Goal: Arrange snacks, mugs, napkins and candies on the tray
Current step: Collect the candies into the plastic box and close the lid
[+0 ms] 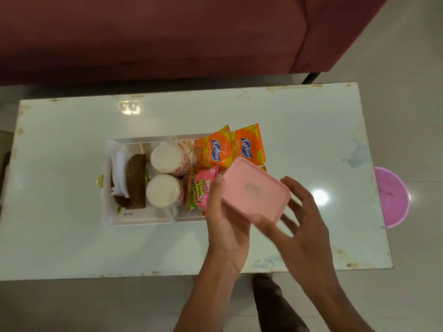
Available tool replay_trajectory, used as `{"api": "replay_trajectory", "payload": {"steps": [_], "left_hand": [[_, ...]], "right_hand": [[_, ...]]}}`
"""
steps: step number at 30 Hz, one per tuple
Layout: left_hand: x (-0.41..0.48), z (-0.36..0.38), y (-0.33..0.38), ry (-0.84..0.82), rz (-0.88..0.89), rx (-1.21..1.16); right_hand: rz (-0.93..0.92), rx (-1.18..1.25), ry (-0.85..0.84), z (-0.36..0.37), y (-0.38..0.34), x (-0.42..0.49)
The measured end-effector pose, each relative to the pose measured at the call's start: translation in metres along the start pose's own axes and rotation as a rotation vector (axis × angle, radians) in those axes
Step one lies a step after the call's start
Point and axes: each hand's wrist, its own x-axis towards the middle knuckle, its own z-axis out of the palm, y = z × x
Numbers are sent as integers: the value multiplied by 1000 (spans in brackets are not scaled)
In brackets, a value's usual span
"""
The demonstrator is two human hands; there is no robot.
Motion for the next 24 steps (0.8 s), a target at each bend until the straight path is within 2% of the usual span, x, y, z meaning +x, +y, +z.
{"api": "replay_trajectory", "payload": {"steps": [2,5,8,11,15,21,24], "left_hand": [[-3,-3,3,-4,38,-22],[-7,-9,9,-60,89,-9],[-5,-25,31,-156,121,228],[-3,-39,57,-204,75,514],[-8,-45,68,-236,105,711],[-12,-47,62,-150,193,661],[-12,-45,56,-79,196,624]], "right_hand": [[101,144,-43,1,-6,1],[104,250,-106,-2,-11,1],[87,254,-113,-12,-15,6],[82,163,-179,-24,-17,14],[106,162,-224,-20,-17,14],[179,304,-78,5,-14,3],[188,273,-7,14,-16,5]]}}
